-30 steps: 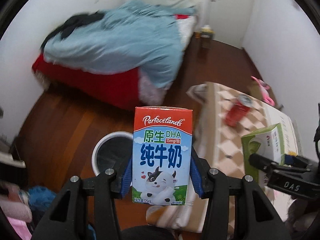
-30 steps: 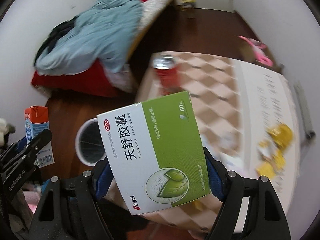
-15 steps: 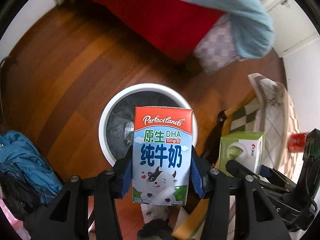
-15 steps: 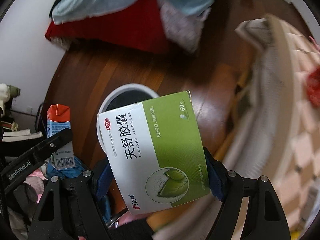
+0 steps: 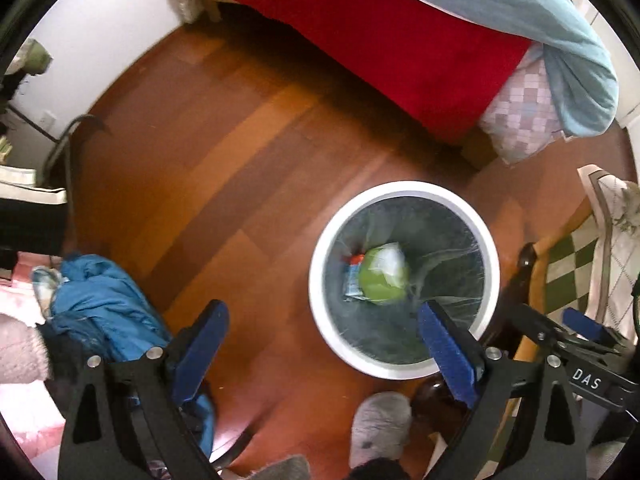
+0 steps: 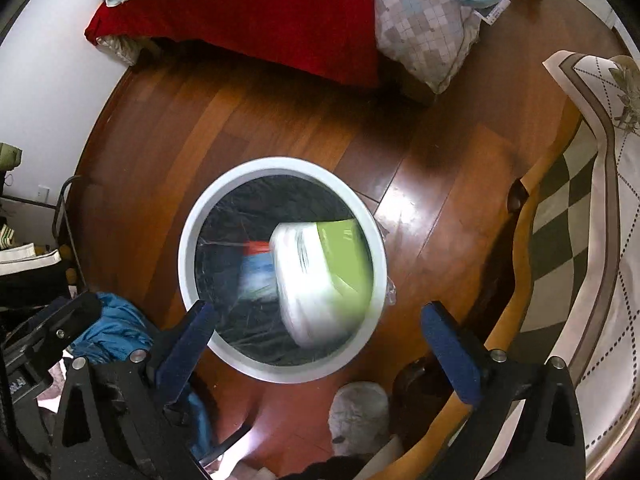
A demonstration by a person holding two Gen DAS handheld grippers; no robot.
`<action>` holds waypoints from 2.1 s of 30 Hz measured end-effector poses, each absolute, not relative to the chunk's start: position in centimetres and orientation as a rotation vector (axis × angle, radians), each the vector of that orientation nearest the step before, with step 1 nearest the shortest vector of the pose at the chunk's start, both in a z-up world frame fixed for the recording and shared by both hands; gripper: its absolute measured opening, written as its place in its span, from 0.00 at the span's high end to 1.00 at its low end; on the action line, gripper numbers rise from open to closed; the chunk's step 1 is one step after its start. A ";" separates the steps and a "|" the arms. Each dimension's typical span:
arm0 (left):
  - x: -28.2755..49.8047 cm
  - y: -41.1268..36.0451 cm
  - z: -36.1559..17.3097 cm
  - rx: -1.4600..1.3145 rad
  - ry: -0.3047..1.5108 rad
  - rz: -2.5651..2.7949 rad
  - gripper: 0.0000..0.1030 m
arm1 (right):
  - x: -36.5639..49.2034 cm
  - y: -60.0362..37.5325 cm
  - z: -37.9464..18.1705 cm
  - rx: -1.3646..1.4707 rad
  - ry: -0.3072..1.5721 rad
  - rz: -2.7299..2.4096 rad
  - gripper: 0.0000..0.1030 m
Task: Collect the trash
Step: 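Carry both boxes over the white bin and open both tools to drop them, then grasp the blue-white box with the left tool while the right tool grasps the pink-white box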
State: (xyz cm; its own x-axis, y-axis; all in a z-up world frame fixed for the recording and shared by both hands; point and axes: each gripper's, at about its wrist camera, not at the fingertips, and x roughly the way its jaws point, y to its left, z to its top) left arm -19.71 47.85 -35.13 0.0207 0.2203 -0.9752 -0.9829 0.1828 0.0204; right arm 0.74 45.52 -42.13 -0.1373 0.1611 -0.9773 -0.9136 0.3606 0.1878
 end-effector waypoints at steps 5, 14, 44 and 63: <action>-19.7 45.4 -33.3 -0.840 1.137 1.202 0.06 | 0.3 43.6 -40.8 -0.793 1.322 1.067 0.00; -19.5 41.0 -26.7 -0.746 1.070 1.198 0.06 | -0.8 38.9 -34.2 -0.758 1.266 1.105 0.00; 6.6 17.5 -24.2 -0.465 1.163 0.822 0.06 | 23.6 0.1 -22.9 -0.289 1.258 0.652 0.19; 18.0 13.6 -28.7 -0.669 1.269 0.628 0.07 | 29.4 -6.9 -30.1 -0.230 1.369 0.525 0.44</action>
State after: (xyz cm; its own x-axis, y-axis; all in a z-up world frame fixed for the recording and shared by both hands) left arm 17.96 13.63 -28.68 0.1864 0.0565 -0.9809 -0.7454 0.6585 -0.1037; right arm 29.37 -6.93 -30.09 0.1086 0.2220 -0.9690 -0.4833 0.8636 0.1437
